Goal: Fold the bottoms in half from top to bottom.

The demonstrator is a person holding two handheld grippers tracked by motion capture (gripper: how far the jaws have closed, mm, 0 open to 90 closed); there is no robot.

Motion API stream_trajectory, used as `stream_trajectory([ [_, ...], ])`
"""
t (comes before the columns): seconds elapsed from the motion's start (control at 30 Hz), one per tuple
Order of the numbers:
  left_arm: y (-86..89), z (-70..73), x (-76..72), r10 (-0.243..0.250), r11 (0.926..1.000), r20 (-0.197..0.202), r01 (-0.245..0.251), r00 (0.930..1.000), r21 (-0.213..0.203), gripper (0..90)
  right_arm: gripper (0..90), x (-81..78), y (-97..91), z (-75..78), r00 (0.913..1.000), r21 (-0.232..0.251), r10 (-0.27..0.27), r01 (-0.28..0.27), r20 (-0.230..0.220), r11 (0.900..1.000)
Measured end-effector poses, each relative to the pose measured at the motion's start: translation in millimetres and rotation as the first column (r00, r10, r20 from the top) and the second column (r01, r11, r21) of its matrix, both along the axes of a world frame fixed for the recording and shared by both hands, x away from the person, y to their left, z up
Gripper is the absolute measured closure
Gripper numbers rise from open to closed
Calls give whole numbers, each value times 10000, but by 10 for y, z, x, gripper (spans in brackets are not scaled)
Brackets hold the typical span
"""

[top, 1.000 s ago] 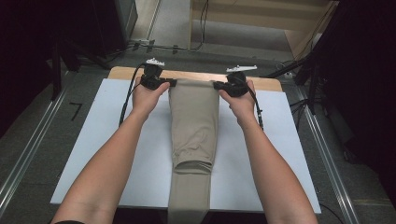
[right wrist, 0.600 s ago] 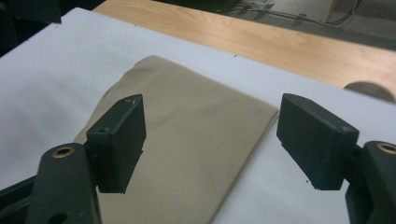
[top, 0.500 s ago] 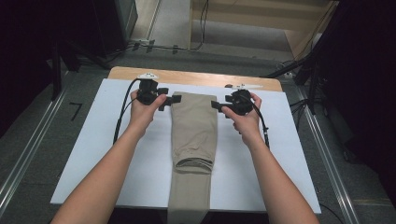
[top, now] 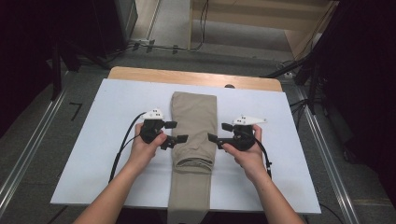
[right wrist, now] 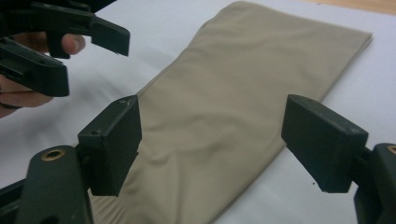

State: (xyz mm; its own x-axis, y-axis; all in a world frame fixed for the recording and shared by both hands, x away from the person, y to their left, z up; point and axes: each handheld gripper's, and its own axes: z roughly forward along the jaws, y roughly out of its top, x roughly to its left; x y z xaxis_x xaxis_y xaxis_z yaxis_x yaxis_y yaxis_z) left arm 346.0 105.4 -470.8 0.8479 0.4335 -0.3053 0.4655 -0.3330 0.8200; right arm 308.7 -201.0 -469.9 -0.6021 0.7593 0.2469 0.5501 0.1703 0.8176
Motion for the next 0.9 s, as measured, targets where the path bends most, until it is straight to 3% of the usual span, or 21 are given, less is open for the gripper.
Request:
stream_trajectory([
  [0.07,-4,-20,-119,-121,9997,45,120,9999,212,173,195,-127,12,-25,9999,49,143,-143,-25,9999],
  [0.27,23,-128,-461,-604,9981,-85,605,9981,107,196,196,-472,94,-120,9970,-244,744,-738,206,9970],
  [0.33,22,-150,-533,-594,9979,-100,596,9982,244,205,197,-561,144,-165,9960,-524,868,-856,217,9950],
  [0.47,20,-188,-658,-252,9972,330,228,9991,718,239,204,-667,211,-262,9960,-862,887,-873,120,9924],
  [0.6,-2,-233,-686,-177,9923,684,92,9975,1235,297,223,-694,262,-341,9960,-1292,871,-836,212,9881],
  [0.67,-16,-260,-689,-95,9907,672,3,9977,1361,340,245,-693,292,-386,9958,-1732,857,-788,326,9817],
  [0.8,-34,-302,-692,247,9800,862,-412,9960,1947,431,326,-687,328,-468,9966,-2098,815,-769,134,9747],
  [0.9,24,-286,-647,374,9854,677,-481,9970,1636,511,419,-684,314,-477,9983,-2122,531,-472,221,9761],
])
